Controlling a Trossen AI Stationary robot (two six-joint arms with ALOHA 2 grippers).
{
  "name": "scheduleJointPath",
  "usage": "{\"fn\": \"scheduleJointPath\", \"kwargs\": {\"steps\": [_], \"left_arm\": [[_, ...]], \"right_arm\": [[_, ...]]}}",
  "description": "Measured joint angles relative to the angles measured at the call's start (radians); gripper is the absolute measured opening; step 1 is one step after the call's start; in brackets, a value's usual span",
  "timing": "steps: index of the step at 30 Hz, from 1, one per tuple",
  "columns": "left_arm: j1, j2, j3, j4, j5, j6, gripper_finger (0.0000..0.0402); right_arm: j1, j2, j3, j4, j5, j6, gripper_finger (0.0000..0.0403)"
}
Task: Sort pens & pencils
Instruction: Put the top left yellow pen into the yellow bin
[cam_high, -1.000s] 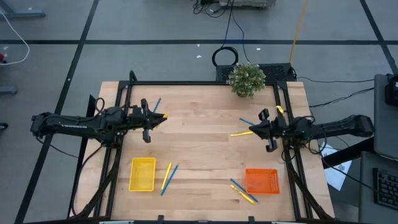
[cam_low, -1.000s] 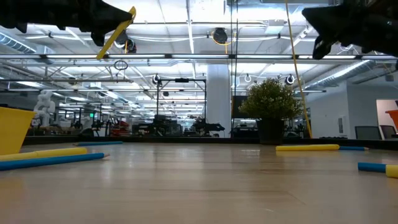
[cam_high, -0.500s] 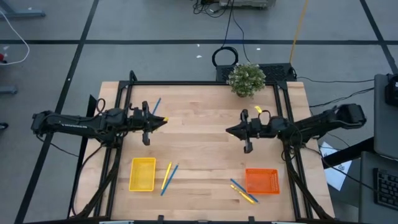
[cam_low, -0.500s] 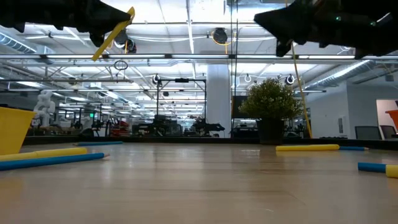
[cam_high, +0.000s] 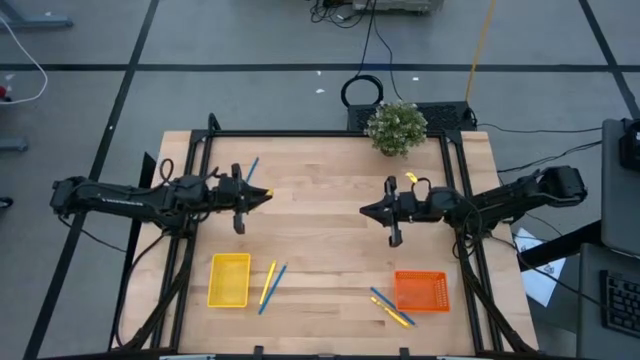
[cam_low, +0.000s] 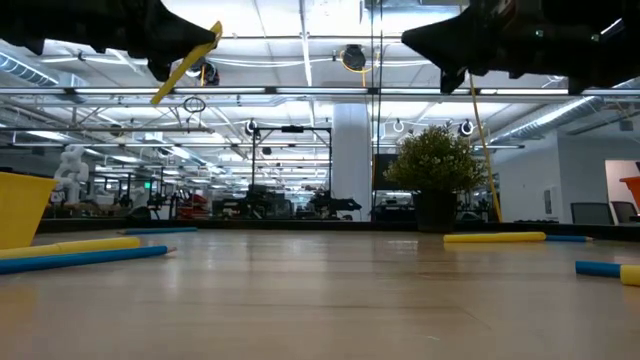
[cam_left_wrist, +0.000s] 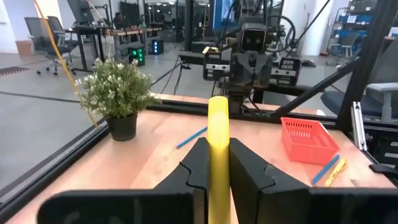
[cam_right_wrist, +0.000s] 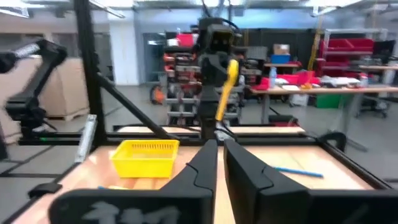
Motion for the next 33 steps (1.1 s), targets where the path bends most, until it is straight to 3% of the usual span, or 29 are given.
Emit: {"fn": "scheduleJointPath", "kwargs": {"steps": [5,9,14,20,24,28,33], "left_arm": [[-0.001,0.032,0.005,0.012,-0.009,-0.068,0.0035],[-0.037,0.105,0.065,-0.087,-0.013,-0.072,0.0035],[-0.141,0.206,0.228,-0.387,-0.011,-0.044,0.0035],[-0.342,0.312,0.365,-0.696,-0.002,-0.048,0.0035],[-0.466,0.367,0.382,-0.796,-0.065,-0.307,0.0035],[-0.558,0.406,0.385,-0.879,-0.204,-0.710,0.0035],[-0.656,0.459,0.385,-0.936,-0.258,-1.028,0.0035]], "right_arm": [[0.000,0.000,0.000,-0.012,0.031,0.001,0.0057],[0.000,0.000,0.000,-0.012,0.032,0.003,0.0093],[0.000,0.000,0.000,-0.020,0.033,0.002,0.0128],[0.000,0.000,0.000,-0.028,0.033,0.001,0.0141],[0.000,0.000,0.000,-0.027,0.033,0.001,0.0141],[0.000,0.000,0.000,-0.027,0.033,0.001,0.0141],[0.000,0.000,0.000,-0.027,0.033,0.001,0.0141]]}}
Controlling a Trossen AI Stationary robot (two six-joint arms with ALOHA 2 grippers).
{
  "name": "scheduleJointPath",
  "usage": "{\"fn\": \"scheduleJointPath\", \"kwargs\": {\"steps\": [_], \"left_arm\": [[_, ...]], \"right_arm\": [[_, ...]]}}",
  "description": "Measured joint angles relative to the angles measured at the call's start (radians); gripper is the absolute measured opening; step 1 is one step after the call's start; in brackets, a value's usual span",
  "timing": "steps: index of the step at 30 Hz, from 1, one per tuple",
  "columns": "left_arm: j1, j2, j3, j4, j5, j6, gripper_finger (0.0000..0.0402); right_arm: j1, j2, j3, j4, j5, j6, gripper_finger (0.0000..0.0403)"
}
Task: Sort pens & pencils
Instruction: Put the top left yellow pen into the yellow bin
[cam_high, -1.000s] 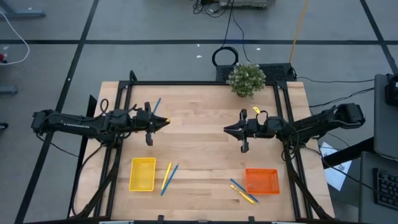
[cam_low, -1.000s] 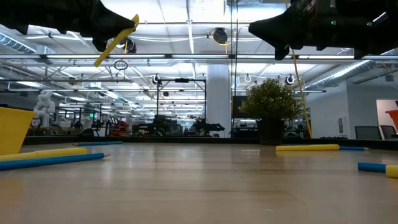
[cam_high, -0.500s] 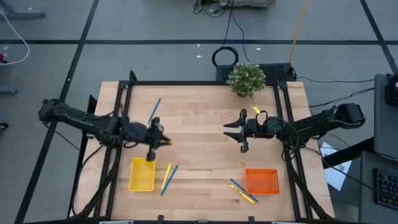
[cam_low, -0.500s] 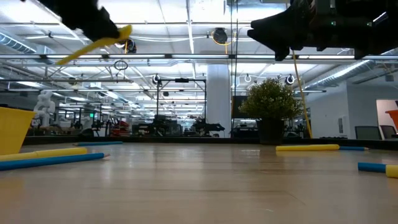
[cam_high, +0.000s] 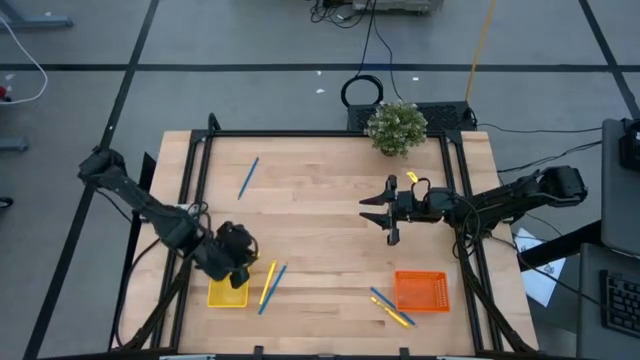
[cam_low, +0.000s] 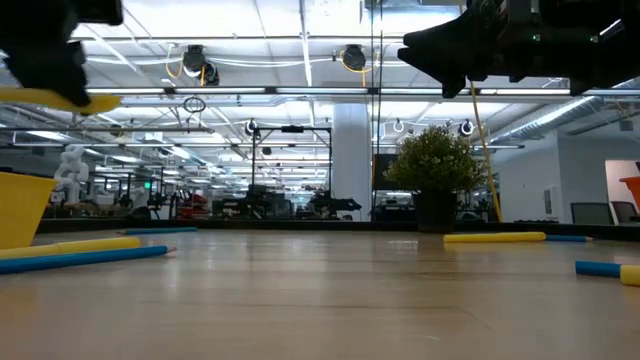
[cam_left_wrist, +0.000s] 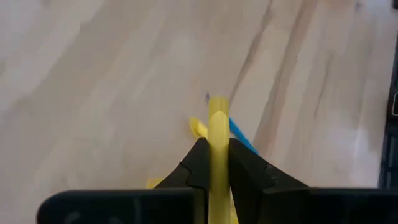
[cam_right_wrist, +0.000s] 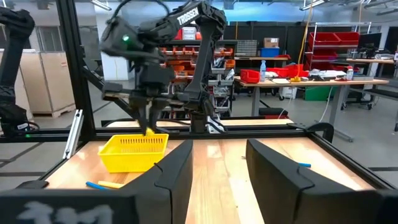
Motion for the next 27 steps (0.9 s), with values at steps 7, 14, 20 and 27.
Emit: {"fn": "scheduleJointPath", "kwargs": {"steps": [7,14,20,27], "left_arm": [[-0.145,0.107,-0.001,-0.019,-0.023,-0.323,0.0035],[-0.243,0.163,-0.001,-0.094,-0.040,-0.554,0.0035],[-0.267,0.163,-0.001,-0.175,-0.057,-0.655,0.0035],[-0.222,0.163,-0.002,-0.171,-0.061,-0.634,0.0035]], "right_arm": [[0.000,0.000,0.000,-0.006,0.000,0.000,0.0141],[0.000,0.000,0.001,-0.016,0.000,0.000,0.0141],[0.000,0.000,0.001,-0.015,0.000,0.000,0.0141],[0.000,0.000,0.001,-0.015,0.000,0.000,0.0141]]}}
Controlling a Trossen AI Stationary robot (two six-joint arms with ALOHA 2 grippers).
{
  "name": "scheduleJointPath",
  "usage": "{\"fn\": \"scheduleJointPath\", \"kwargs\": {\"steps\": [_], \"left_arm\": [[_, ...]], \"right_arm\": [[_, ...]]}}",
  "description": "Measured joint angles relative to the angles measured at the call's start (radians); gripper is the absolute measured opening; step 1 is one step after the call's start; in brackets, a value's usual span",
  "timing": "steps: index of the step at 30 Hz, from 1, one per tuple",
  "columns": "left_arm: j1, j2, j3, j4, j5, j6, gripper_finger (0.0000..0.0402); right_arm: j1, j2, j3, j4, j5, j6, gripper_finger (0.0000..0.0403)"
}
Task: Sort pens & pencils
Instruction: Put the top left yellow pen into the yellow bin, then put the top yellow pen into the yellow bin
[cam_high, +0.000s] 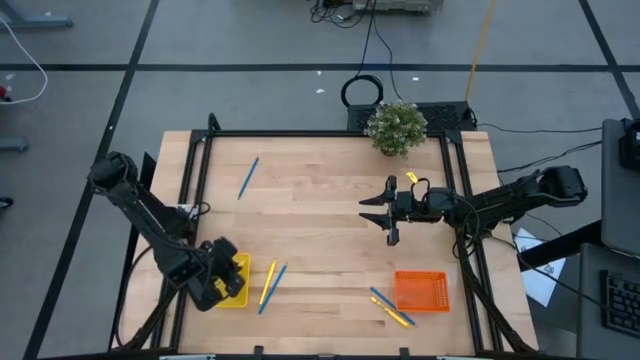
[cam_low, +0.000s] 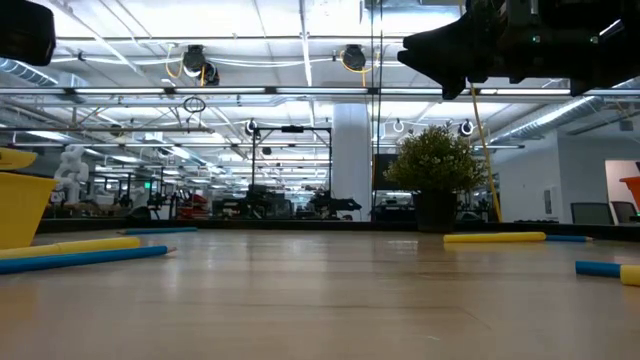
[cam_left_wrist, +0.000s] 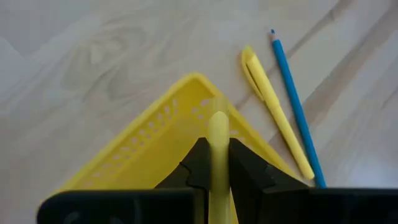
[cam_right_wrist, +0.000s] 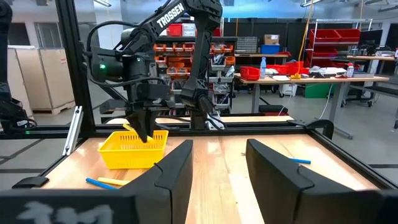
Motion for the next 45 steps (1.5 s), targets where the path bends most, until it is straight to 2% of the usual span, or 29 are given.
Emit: {"fn": "scheduleJointPath", "kwargs": {"steps": [5,10,13,20,24,28,32,35,40,42,45], "left_arm": [[0.021,0.000,0.000,0.003,0.016,-0.001,0.0040],[0.024,0.000,0.000,0.004,0.038,0.004,0.0104],[0.024,0.000,0.000,0.004,0.046,0.006,0.0127],[0.024,-0.006,0.000,0.005,0.048,0.017,0.0138],[0.035,-0.064,0.016,0.001,0.021,0.106,0.0139],[0.063,-0.170,0.046,0.004,-0.135,0.301,0.0140],[0.109,-0.267,0.075,0.026,-0.331,0.613,0.0140],[0.163,-0.325,0.074,0.088,-0.427,0.857,0.0140],[0.296,-0.392,0.019,0.302,-0.416,1.228,0.0140],[0.358,-0.410,-0.022,0.425,-0.345,1.359,0.0140],[0.467,-0.421,-0.111,0.656,-0.164,1.530,0.0140]], "right_arm": [[0.000,0.000,0.000,0.000,0.000,0.000,0.0141],[0.000,0.000,0.000,0.000,0.000,0.000,0.0141],[0.000,0.000,0.000,0.000,0.000,0.000,0.0141],[0.000,0.000,0.000,0.000,0.000,0.000,0.0141],[0.000,0.000,0.000,0.000,0.000,0.000,0.0141],[0.000,0.000,0.000,0.000,0.000,0.005,0.0141],[0.000,0.000,0.000,0.000,-0.001,0.019,0.0141],[0.000,0.000,0.000,-0.003,-0.002,0.024,0.0141],[0.000,0.000,0.000,-0.003,-0.002,0.019,0.0141],[0.000,0.000,0.000,-0.007,-0.002,0.018,0.0141],[0.000,0.000,0.000,-0.009,-0.003,0.018,0.0141]]}}
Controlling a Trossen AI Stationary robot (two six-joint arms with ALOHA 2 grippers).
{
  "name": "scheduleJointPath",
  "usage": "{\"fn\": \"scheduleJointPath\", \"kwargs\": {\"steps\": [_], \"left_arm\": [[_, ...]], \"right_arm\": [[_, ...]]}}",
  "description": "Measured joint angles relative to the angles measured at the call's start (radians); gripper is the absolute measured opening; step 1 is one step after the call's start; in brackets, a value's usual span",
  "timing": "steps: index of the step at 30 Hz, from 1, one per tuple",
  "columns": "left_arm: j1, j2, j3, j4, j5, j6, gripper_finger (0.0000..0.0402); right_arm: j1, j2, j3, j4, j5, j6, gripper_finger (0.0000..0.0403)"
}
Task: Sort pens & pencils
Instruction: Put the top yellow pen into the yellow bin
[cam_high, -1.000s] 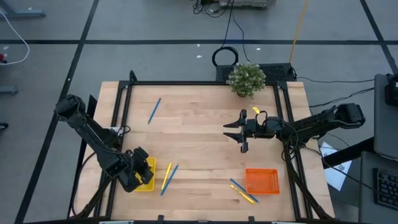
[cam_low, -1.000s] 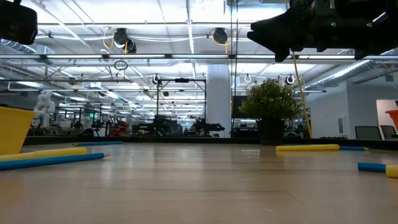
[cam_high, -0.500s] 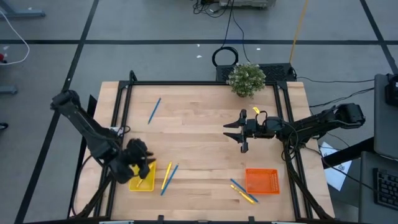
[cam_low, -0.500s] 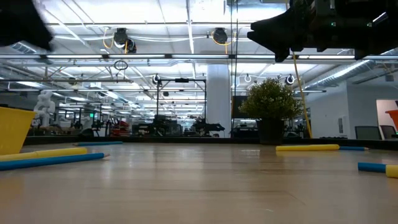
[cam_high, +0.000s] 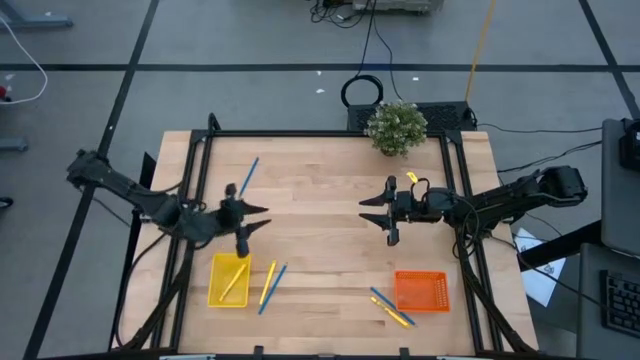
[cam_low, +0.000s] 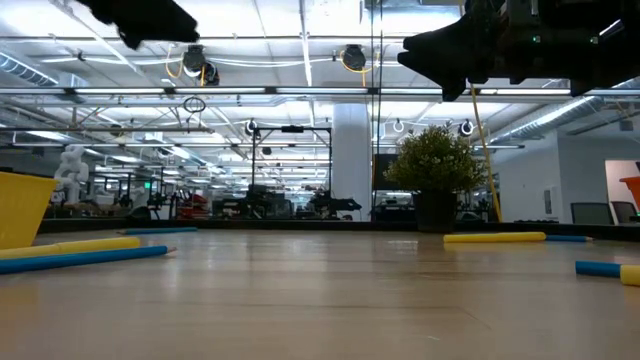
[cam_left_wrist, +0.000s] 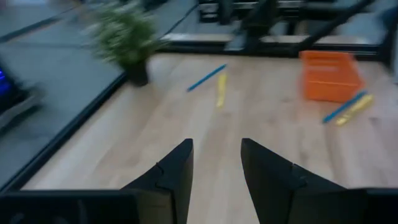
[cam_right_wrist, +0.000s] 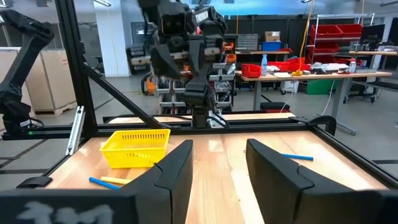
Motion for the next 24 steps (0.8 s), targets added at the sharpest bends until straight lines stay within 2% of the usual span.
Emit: {"fn": "scheduleJointPath", "kwargs": {"steps": [5,9,12,15,24], "left_arm": [[0.192,0.003,-0.144,0.326,0.332,0.153,0.0140],[0.315,0.001,-0.202,0.457,0.546,0.199,0.0140],[0.354,0.000,-0.214,0.513,0.655,0.206,0.0140],[0.351,0.000,-0.215,0.513,0.673,0.214,0.0140],[0.325,0.000,-0.215,0.505,0.555,0.211,0.0141]], "right_arm": [[0.000,0.000,0.000,-0.006,0.000,-0.004,0.0141],[0.000,0.000,0.000,-0.009,0.000,-0.028,0.0141],[0.000,0.000,0.000,-0.012,0.000,-0.031,0.0141],[0.000,0.000,0.000,-0.012,0.000,-0.043,0.0141],[0.000,0.000,0.000,-0.029,0.000,0.032,0.0141]]}}
